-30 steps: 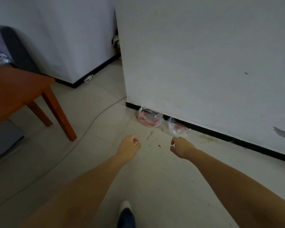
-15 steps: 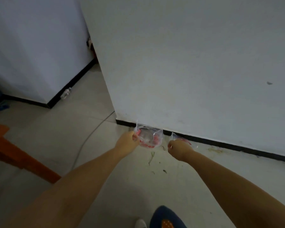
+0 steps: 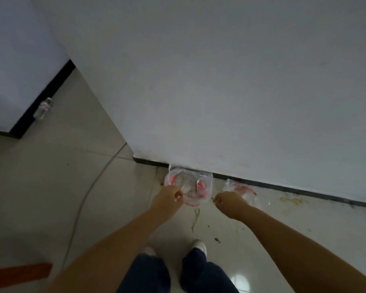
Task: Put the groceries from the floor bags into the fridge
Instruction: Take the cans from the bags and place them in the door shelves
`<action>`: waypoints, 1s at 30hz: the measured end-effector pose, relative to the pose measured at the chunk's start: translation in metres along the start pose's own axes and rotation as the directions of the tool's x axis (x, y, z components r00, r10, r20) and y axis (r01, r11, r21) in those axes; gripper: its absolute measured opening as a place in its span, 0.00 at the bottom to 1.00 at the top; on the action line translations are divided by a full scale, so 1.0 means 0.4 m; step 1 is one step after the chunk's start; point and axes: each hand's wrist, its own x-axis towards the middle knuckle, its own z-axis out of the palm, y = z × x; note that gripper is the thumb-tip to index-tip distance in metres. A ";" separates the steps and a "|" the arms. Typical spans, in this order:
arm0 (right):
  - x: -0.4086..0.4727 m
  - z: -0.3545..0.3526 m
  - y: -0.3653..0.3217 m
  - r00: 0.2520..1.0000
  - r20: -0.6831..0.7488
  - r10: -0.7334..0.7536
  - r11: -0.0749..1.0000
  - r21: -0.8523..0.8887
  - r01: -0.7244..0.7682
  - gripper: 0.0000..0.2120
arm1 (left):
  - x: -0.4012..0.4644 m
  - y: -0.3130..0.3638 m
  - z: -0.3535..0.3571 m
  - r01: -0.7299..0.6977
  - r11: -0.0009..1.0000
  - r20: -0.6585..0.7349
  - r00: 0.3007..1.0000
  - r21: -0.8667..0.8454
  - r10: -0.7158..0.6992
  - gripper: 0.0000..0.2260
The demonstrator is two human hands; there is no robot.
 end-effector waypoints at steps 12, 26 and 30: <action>0.825 0.482 0.026 0.996 -0.089 0.005 0.979 0.206 0.014 0.12 | 0.658 -0.536 0.464 -0.447 0.855 0.417 0.852 0.262 0.317 0.11; 1.186 0.663 0.334 0.977 -0.080 -0.197 0.899 -0.412 0.148 0.24 | 1.110 -0.923 0.593 -0.749 -0.033 0.689 0.589 0.661 0.421 0.23; 1.196 0.697 0.341 0.963 0.004 -0.270 0.877 -0.412 0.247 0.24 | 1.144 -0.922 0.611 -0.742 -0.064 0.683 0.576 0.667 0.450 0.21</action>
